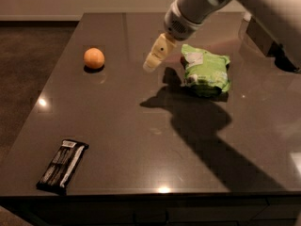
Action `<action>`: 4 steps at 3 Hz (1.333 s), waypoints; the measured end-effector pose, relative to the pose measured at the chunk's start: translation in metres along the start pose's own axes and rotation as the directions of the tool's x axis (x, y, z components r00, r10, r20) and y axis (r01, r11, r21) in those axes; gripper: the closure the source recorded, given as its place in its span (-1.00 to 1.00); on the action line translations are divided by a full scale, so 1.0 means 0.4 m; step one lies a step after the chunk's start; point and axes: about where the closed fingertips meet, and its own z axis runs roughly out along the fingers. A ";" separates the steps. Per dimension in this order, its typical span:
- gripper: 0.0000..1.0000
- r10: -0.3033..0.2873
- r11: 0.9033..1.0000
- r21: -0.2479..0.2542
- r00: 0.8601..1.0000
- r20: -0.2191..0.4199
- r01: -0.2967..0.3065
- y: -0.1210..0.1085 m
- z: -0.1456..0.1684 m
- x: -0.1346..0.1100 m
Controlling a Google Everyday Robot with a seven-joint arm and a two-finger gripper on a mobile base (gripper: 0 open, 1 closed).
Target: Move orange near rxbar chocolate
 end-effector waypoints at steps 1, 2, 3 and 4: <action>-1.00 0.006 1.000 -0.026 1.000 0.012 -0.006 0.020 0.101 -0.085; -1.00 -0.015 0.999 -0.050 1.000 0.010 0.016 0.054 0.172 -0.144; -1.00 -0.034 0.998 -0.054 0.999 -0.001 0.034 0.064 0.235 -0.200; -1.00 -0.065 0.997 -0.052 0.998 -0.026 0.064 0.072 0.306 -0.274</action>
Offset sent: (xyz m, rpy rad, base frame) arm 0.0321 0.1286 -0.0445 0.0167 0.0372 0.0748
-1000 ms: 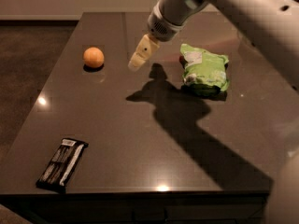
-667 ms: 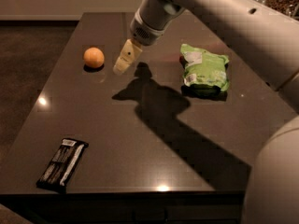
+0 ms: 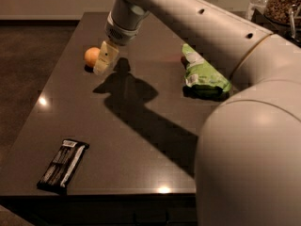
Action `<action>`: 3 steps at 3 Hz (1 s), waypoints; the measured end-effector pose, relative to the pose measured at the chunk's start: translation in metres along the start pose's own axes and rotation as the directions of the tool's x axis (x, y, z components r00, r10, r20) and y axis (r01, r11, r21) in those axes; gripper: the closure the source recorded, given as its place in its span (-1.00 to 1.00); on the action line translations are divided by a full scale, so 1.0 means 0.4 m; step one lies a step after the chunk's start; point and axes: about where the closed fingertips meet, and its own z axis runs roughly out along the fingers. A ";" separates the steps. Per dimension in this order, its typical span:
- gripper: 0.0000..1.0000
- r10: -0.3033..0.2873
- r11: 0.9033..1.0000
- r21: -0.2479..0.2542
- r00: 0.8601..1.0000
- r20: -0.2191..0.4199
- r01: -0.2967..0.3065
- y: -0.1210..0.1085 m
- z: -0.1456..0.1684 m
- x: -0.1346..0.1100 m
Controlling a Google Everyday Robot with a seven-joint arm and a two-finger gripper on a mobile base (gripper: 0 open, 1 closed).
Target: Move orange near rxbar chocolate
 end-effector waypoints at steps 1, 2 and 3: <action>-1.00 -0.020 1.000 -0.010 1.000 -0.023 0.019 0.000 0.039 -0.044; -1.00 -0.039 0.999 -0.029 0.998 -0.039 0.038 0.011 0.072 -0.083; -1.00 -0.051 0.998 -0.048 0.997 -0.053 0.049 0.017 0.099 -0.107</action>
Offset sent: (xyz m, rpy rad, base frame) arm 0.0192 0.0627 -0.0070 -0.0570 0.0333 0.0642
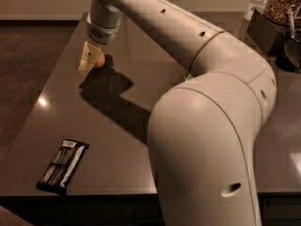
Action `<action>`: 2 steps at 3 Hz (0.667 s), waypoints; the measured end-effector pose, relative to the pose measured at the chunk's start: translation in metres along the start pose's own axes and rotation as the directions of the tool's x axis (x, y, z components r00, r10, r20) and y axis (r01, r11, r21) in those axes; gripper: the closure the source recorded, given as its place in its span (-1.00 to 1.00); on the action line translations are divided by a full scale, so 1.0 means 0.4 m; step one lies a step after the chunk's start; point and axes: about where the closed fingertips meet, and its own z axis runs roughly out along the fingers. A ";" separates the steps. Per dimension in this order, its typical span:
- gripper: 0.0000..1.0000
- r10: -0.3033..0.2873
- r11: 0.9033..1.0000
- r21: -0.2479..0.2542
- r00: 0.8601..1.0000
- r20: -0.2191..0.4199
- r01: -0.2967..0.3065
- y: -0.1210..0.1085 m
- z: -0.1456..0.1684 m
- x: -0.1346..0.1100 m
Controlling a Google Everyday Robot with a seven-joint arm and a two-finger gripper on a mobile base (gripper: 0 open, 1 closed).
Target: Move orange near rxbar chocolate
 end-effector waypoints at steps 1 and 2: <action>-1.00 -0.007 1.000 -0.016 1.000 -0.016 0.006 0.002 0.027 -0.015; -0.74 -0.013 1.000 -0.028 1.000 -0.025 0.012 0.004 0.042 -0.026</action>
Offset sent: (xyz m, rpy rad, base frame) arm 0.0095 0.0216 -0.0074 -0.0252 0.0341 0.0285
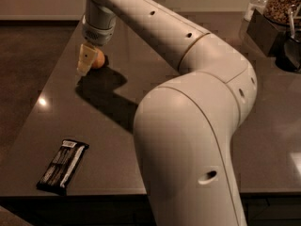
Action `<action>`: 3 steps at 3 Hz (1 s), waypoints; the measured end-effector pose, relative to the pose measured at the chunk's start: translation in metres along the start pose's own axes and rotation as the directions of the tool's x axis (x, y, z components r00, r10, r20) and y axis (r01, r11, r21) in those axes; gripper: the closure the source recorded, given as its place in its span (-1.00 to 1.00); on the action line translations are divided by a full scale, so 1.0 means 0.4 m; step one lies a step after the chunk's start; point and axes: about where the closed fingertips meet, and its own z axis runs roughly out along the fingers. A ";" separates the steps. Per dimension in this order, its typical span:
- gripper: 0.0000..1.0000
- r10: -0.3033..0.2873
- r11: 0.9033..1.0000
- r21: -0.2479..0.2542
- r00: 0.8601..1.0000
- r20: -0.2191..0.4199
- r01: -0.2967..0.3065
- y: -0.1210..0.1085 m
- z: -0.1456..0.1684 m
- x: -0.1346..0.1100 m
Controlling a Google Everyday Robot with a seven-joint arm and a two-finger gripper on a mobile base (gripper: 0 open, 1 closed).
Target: Move orange near rxbar chocolate
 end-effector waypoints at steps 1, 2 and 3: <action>-0.10 -0.001 1.000 -0.013 1.000 -0.007 0.001 -0.002 0.010 0.000; 0.50 -0.008 1.000 -0.020 1.000 0.028 0.008 0.002 -0.023 0.012; 0.94 -0.029 0.999 -0.017 0.997 0.068 0.030 0.025 -0.078 0.037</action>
Offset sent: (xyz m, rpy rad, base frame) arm -0.0044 -0.0144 0.0139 0.0416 0.0098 0.0130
